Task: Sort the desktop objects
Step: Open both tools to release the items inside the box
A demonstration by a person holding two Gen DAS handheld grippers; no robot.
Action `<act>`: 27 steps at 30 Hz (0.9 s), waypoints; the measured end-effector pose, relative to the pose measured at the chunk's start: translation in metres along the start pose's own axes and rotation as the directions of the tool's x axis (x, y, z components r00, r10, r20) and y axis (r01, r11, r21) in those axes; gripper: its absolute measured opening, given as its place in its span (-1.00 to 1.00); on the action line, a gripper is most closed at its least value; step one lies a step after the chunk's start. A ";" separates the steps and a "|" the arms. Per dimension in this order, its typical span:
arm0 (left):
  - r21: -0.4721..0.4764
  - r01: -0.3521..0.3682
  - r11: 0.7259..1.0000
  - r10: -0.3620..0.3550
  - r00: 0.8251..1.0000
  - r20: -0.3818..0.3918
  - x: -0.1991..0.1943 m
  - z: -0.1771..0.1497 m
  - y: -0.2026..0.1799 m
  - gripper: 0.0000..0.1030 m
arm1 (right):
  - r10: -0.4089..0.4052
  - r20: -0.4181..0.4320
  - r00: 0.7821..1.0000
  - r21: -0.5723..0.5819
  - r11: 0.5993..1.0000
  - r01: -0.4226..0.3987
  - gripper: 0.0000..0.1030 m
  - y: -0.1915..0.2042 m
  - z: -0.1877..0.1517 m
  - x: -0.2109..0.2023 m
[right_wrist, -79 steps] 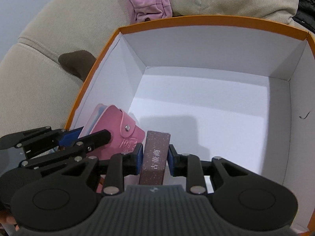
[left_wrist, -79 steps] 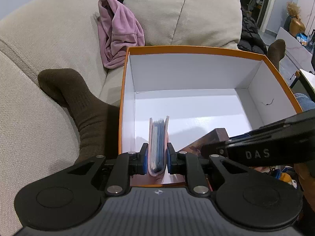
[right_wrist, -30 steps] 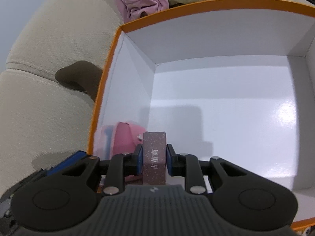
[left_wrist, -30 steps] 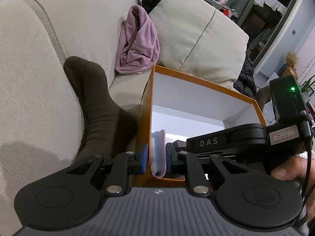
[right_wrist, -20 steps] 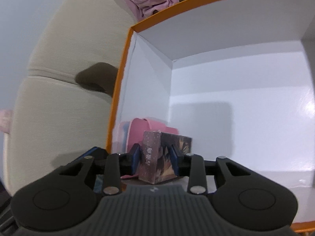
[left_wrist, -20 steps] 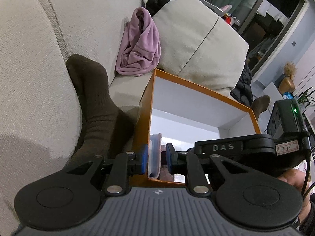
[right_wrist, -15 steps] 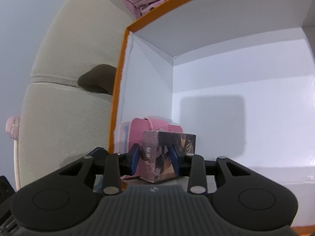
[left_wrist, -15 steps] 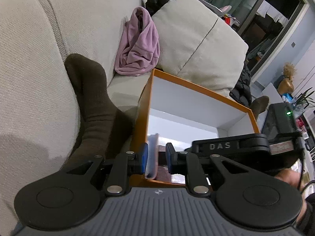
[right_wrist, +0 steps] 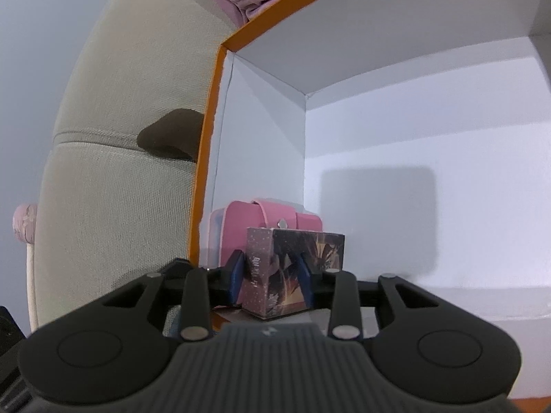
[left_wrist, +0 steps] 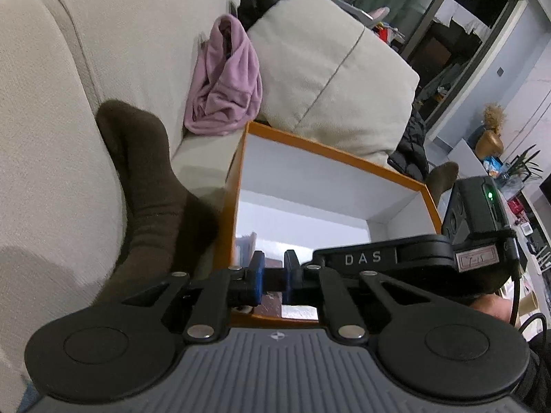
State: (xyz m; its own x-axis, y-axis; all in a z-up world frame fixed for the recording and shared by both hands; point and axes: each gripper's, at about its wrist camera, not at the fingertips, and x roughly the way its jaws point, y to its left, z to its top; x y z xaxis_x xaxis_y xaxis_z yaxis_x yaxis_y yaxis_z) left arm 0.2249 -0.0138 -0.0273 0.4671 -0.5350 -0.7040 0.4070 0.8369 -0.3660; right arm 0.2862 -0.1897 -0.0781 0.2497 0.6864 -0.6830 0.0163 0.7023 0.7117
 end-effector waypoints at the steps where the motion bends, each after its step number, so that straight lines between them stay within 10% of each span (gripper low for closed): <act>1: -0.003 -0.002 1.000 0.002 1.000 0.007 -0.002 0.001 0.000 -0.76 | 0.003 0.000 1.000 0.002 1.000 -0.003 -0.28 -0.001 0.000 -0.001; 27: -0.011 -0.040 0.999 0.041 0.993 0.114 -0.016 0.003 0.000 -0.74 | -0.052 0.297 0.953 -0.384 0.908 0.169 0.09 0.037 -0.028 -0.044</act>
State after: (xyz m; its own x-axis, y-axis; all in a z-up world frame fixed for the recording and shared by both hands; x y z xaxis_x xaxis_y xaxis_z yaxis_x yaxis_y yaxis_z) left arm 0.2199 -0.0058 -0.0145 0.5695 -0.5101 -0.6445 0.3795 0.8587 -0.3443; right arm 0.2488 -0.1885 -0.0260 0.5251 0.5617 -0.6394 -0.3143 0.8261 0.4677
